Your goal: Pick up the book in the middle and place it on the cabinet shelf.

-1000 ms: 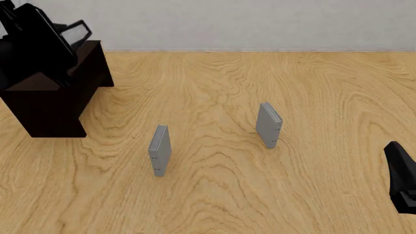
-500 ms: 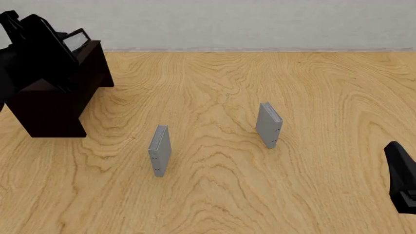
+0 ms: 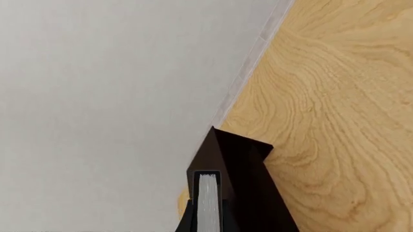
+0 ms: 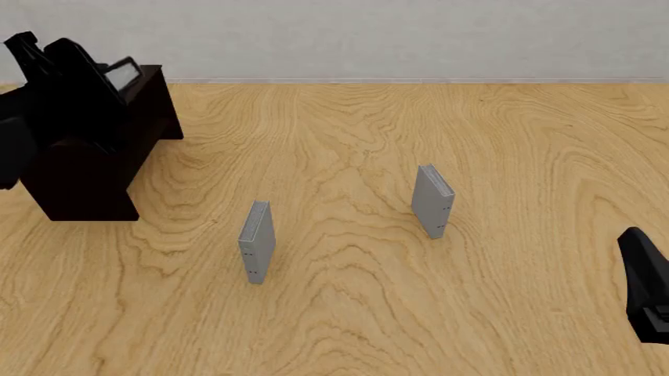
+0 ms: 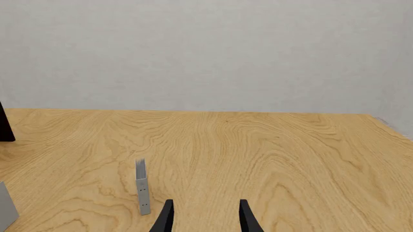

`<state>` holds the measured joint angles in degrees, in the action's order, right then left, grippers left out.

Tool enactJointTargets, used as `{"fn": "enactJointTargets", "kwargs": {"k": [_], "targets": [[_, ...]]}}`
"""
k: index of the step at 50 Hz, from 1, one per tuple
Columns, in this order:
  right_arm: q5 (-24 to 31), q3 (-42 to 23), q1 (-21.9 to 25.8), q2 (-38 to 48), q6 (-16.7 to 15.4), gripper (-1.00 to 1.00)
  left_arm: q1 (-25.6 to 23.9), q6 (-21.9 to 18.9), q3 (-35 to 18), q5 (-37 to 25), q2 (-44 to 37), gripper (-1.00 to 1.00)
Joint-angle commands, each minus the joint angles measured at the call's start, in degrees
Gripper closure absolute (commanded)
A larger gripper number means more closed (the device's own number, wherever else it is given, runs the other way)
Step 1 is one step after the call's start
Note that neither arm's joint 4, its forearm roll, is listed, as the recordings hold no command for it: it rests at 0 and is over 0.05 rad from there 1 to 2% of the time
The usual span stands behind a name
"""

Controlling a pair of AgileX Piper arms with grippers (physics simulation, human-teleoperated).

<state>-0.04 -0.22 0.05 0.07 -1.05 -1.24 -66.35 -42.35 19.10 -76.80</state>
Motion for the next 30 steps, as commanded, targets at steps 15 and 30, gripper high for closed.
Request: {"fn": "enactJointTargets", "kwargs": {"k": [15,30], "targets": [[0.0,0.0,0.0,0.0,0.0,-1.00,2.0,-1.6,-0.6,4.2,-4.3,1.00],[0.0,0.0,0.0,0.0,0.0,-1.00,4.1,-1.6,-0.6,6.1,-6.9,1.00]]}}
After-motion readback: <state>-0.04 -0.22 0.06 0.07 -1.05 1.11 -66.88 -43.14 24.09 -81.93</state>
